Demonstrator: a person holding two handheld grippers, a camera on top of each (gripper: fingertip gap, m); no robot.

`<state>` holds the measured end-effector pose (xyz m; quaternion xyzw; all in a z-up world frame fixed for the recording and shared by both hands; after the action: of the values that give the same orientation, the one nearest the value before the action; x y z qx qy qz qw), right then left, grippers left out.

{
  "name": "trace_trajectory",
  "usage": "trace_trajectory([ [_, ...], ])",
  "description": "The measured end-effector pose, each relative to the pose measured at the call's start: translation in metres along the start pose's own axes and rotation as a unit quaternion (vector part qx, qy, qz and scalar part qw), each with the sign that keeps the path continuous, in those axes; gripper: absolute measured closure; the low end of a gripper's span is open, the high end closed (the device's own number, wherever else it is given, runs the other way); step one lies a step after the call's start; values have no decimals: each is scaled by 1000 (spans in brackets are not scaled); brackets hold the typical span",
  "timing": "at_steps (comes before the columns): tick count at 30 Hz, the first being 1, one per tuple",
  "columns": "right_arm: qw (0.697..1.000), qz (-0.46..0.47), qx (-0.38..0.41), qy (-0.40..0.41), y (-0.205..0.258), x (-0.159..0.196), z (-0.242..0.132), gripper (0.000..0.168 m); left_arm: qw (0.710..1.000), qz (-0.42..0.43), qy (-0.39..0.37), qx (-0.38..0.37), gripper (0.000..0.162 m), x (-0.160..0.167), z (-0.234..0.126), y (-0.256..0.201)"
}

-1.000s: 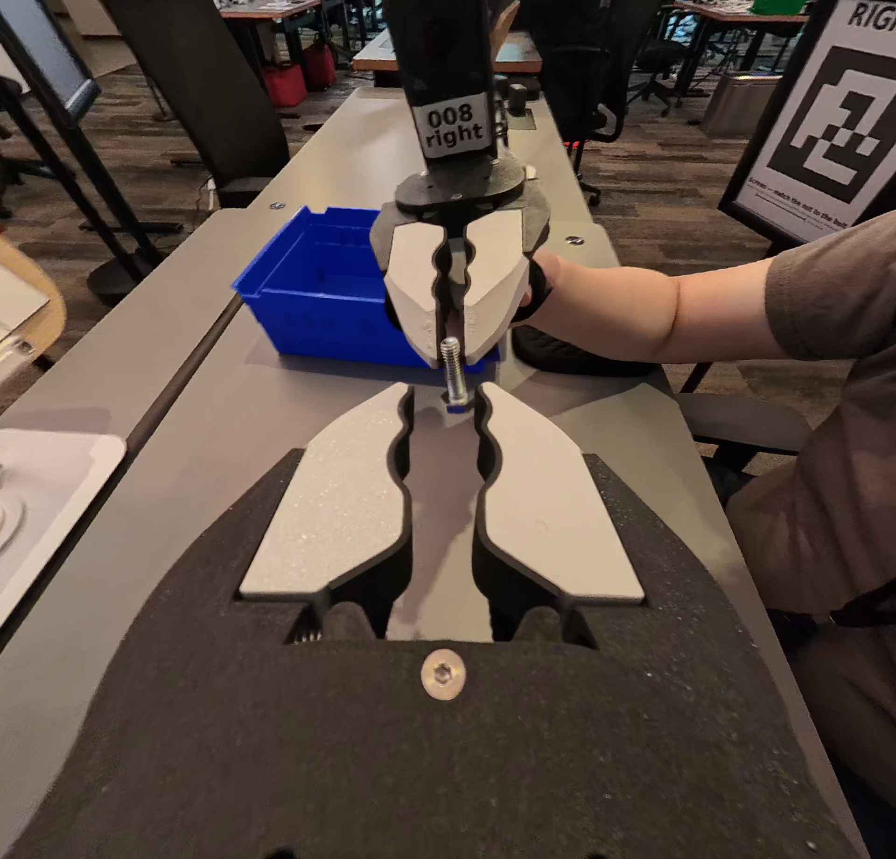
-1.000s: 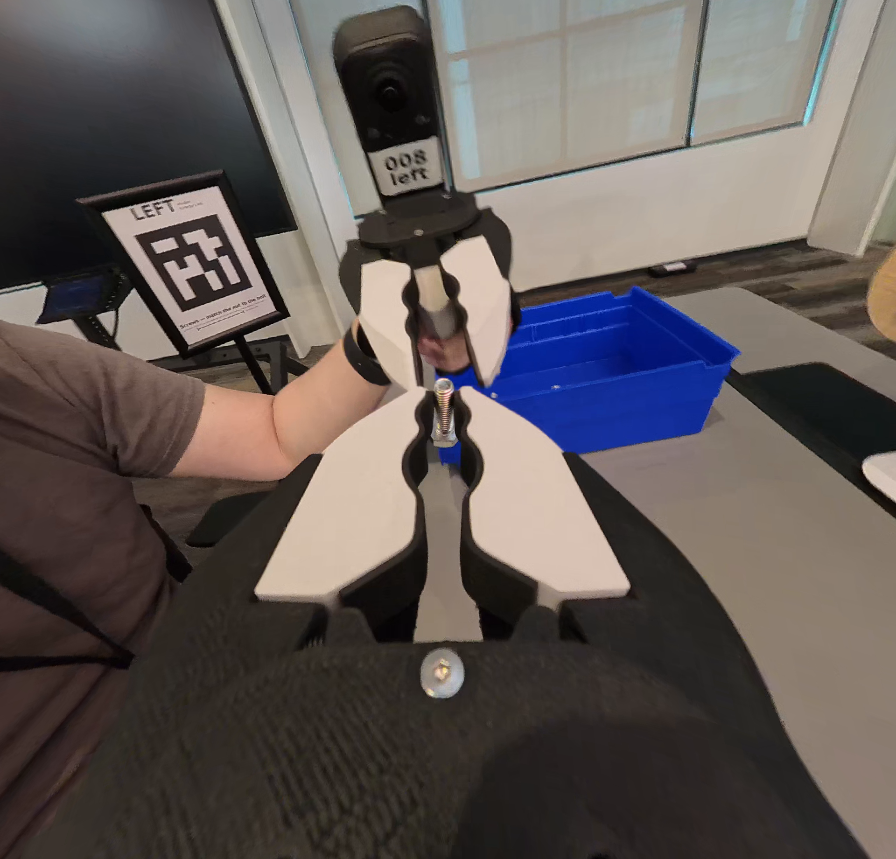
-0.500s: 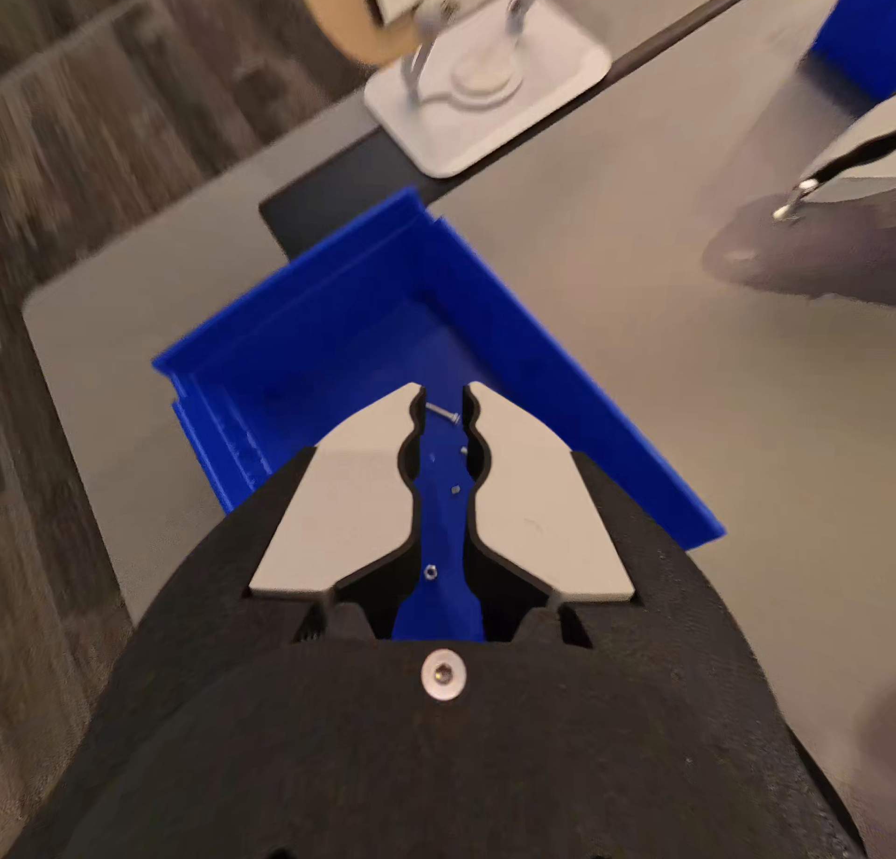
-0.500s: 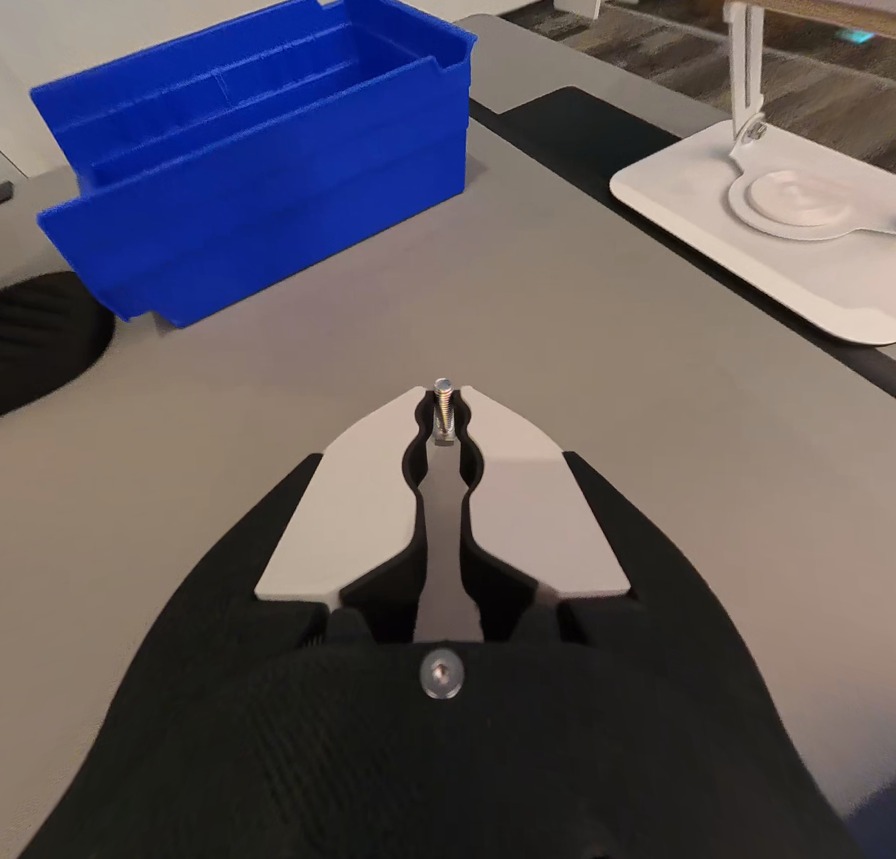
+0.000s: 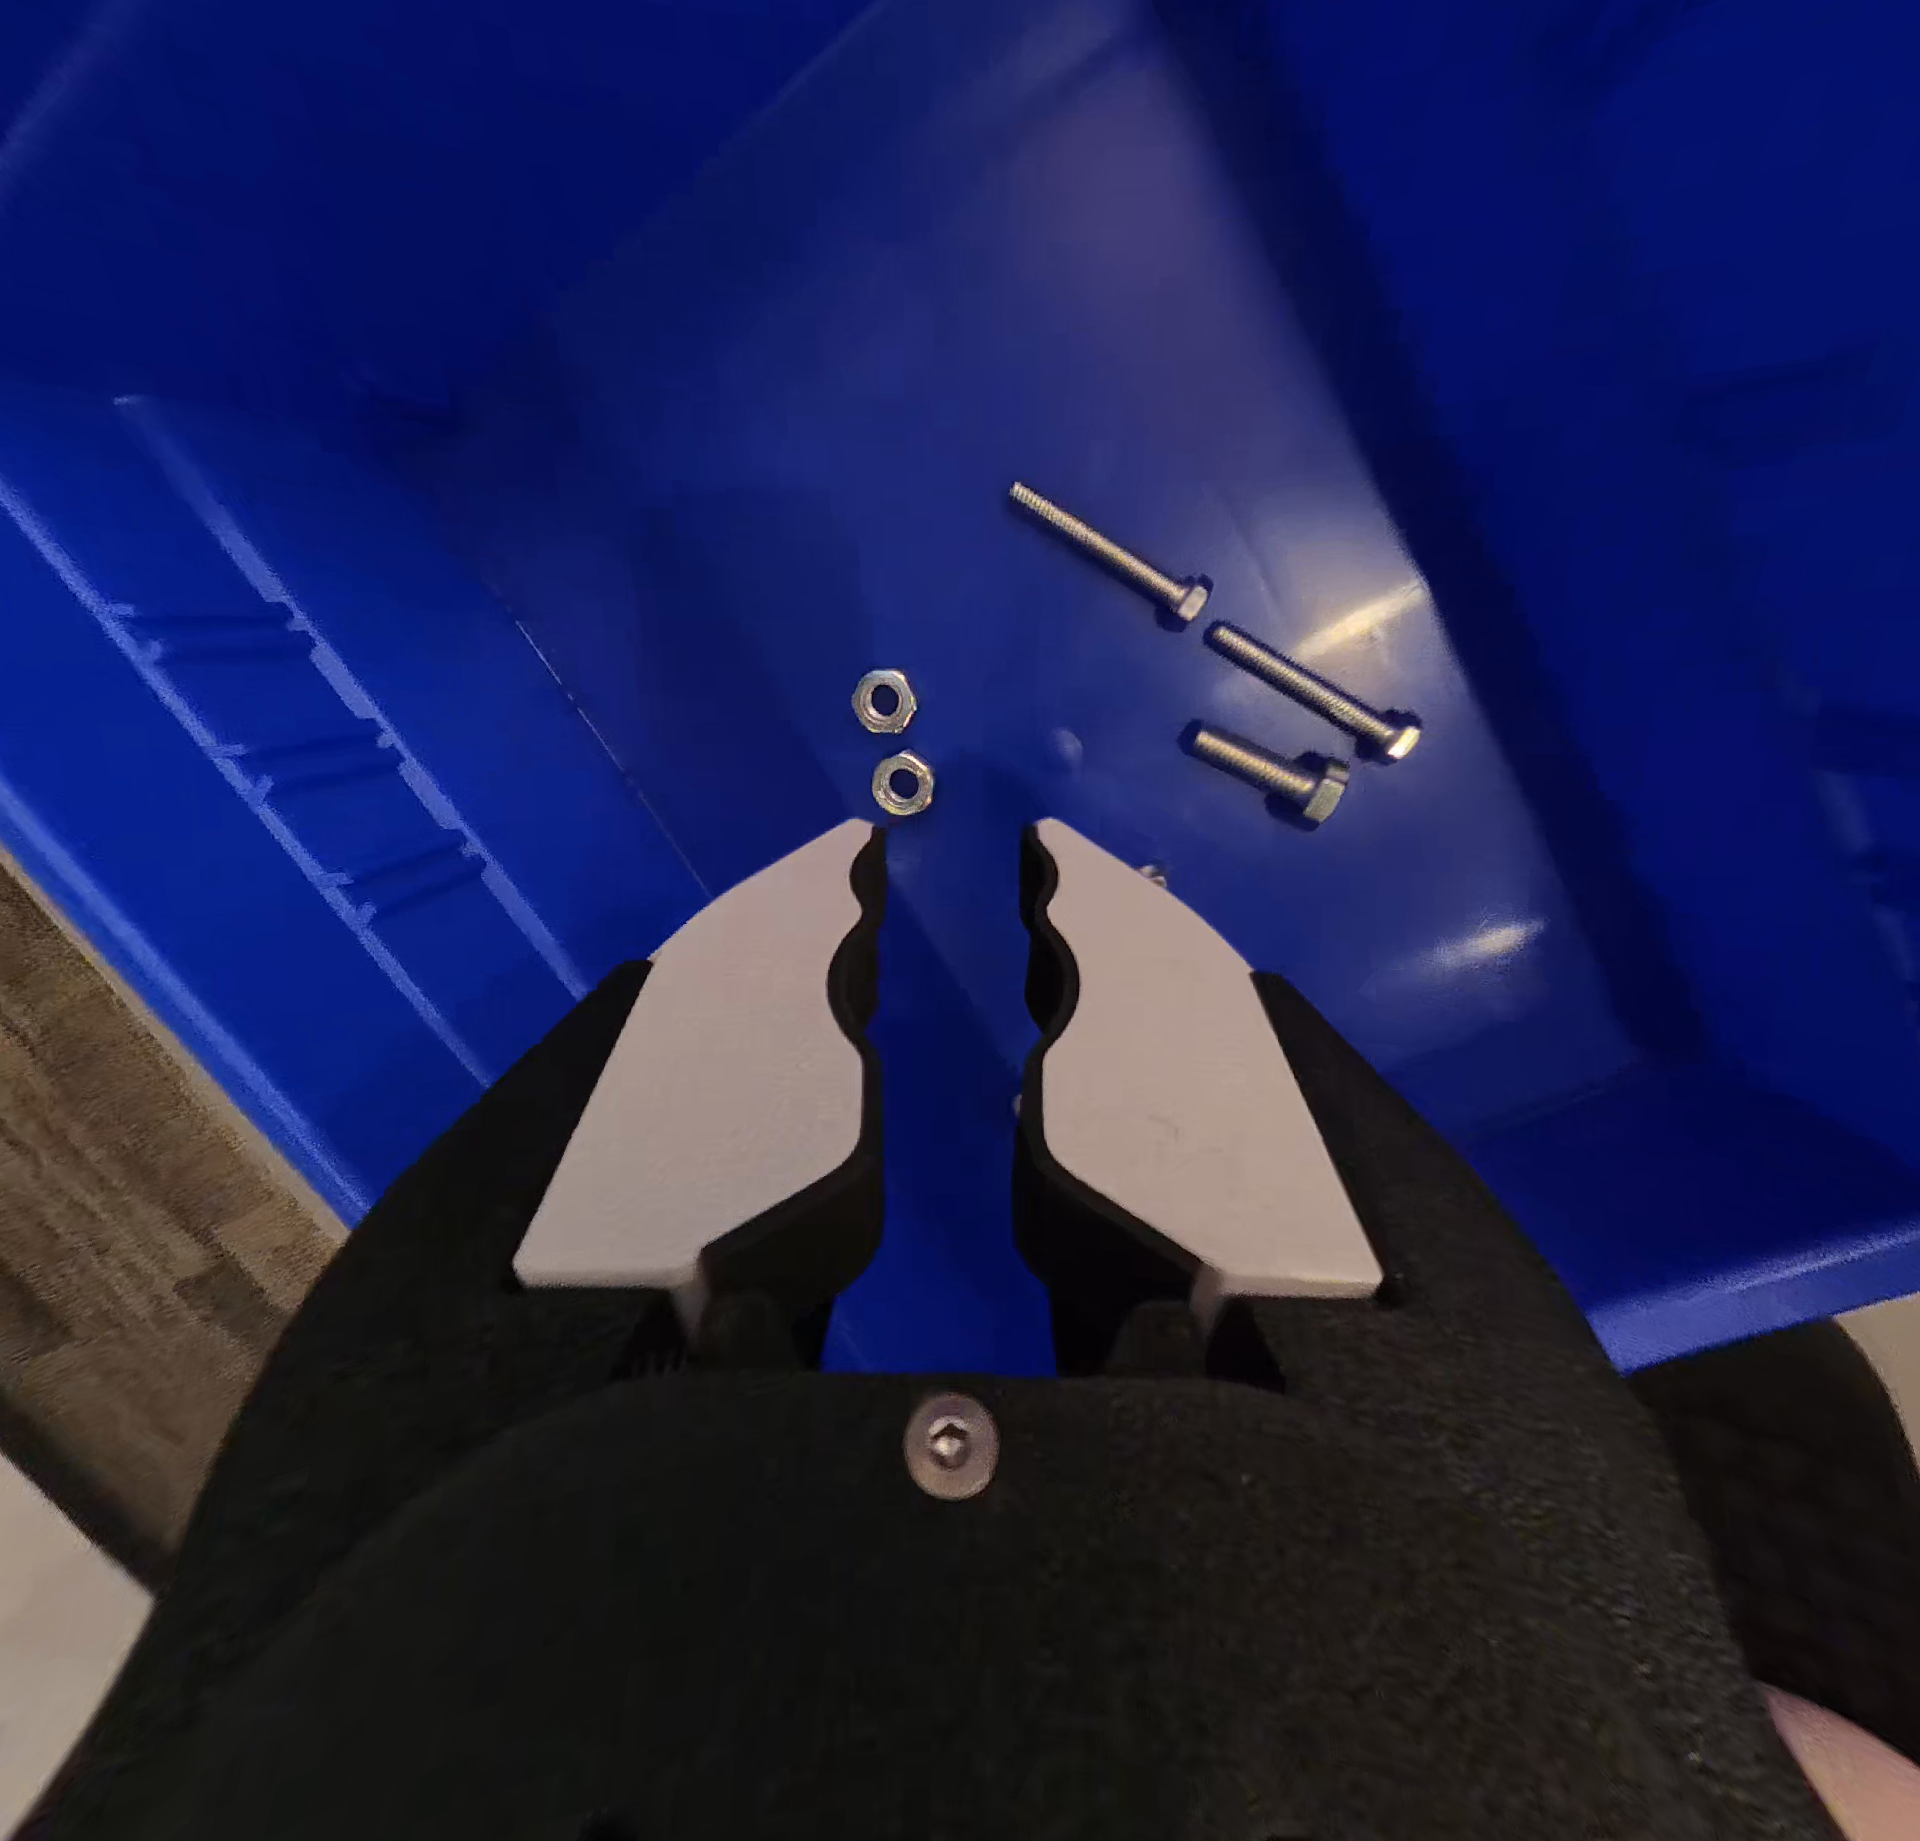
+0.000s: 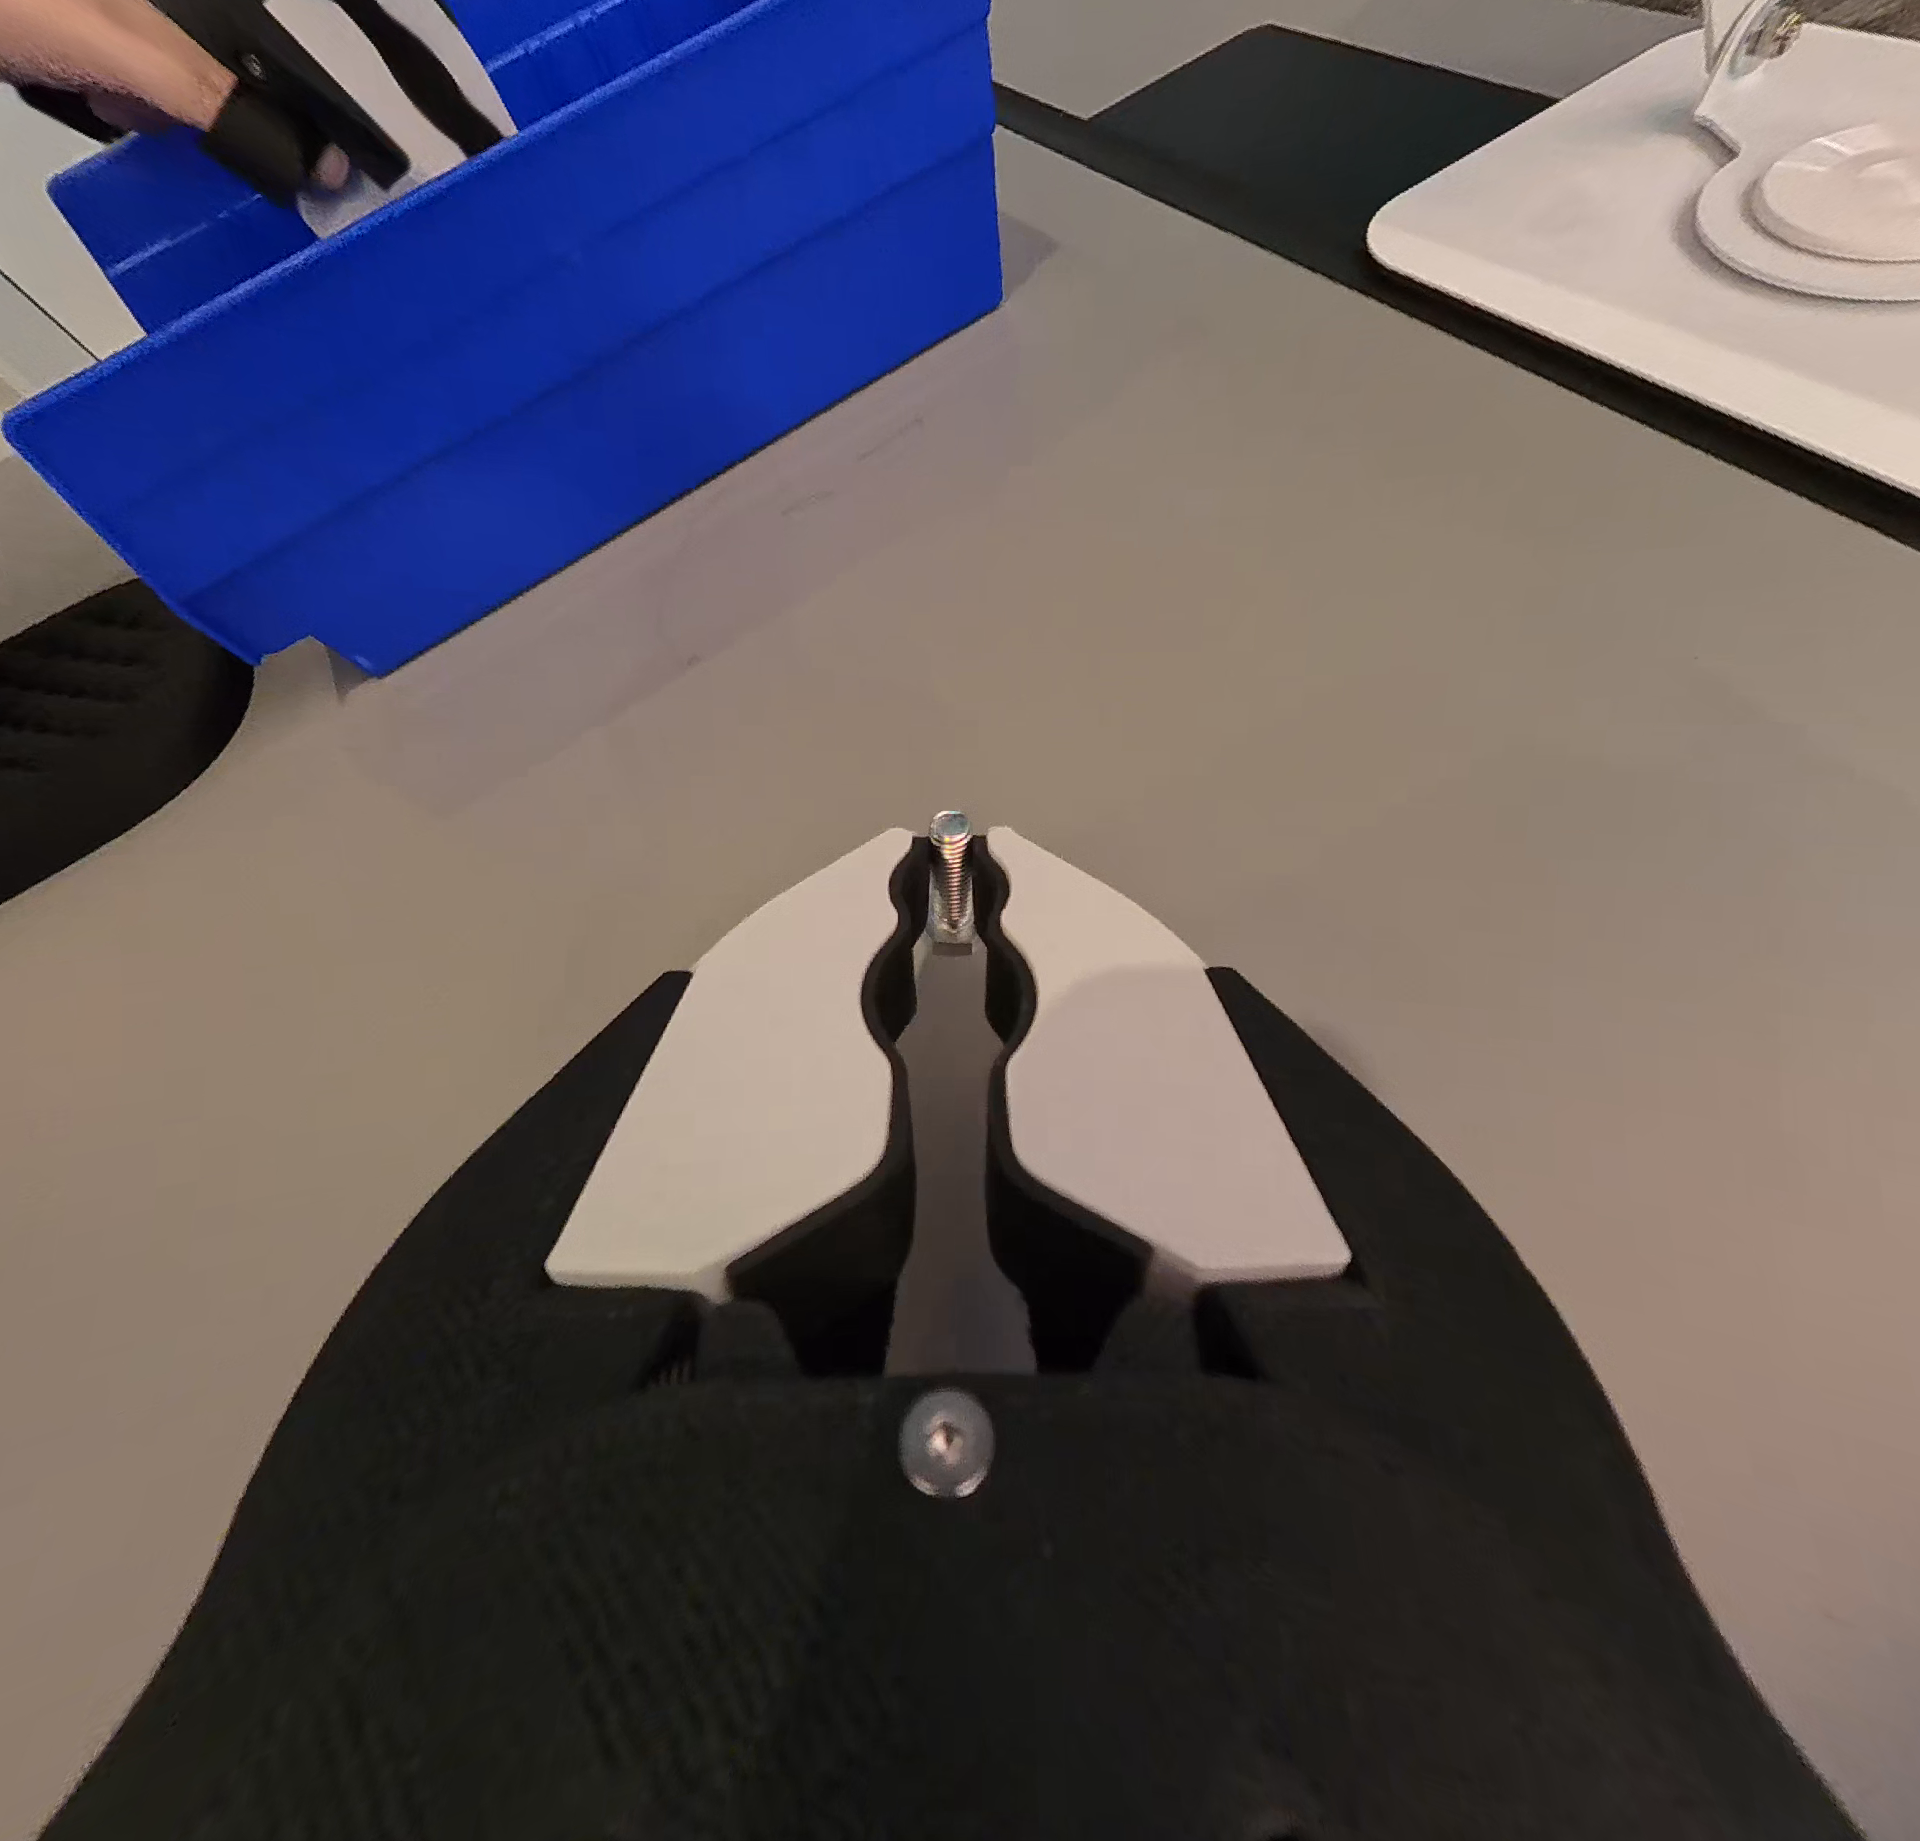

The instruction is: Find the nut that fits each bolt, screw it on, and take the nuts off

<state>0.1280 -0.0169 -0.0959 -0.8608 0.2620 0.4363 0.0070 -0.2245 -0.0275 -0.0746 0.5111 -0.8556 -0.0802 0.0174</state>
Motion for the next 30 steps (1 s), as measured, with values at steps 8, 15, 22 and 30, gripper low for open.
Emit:
trace_trajectory([
  [8, 1000, -8, -3, 15, 3, 4, 5, 160, 999, 40, 8, 0, 143, 2, -2, -3],
  [15, 1000, -9, -8, 12, 1, 2, 5, 160, 995, 98, 8, 26, 144, -22, 1, -5],
  [22, 1000, 5, -18, -4, 1, -1, 1, 160, 978, 203, 48, 4, 137, -23, 17, 8],
  [30, 1000, -5, -16, -3, 4, -3, -1, 160, 955, 286, 72, -22, 138, -30, 23, 19],
])
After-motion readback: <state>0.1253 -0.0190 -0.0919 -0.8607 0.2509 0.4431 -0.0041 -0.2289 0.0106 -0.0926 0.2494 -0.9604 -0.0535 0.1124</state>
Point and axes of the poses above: each gripper's, where its closed fingertips meet, z out along the fingers, x out of its underside, y = z × x across the jaws, the point moved 4 cm from there along -z, back along the fingers, and after that the axes turned 12 degrees about y, right-handed, at the moved point
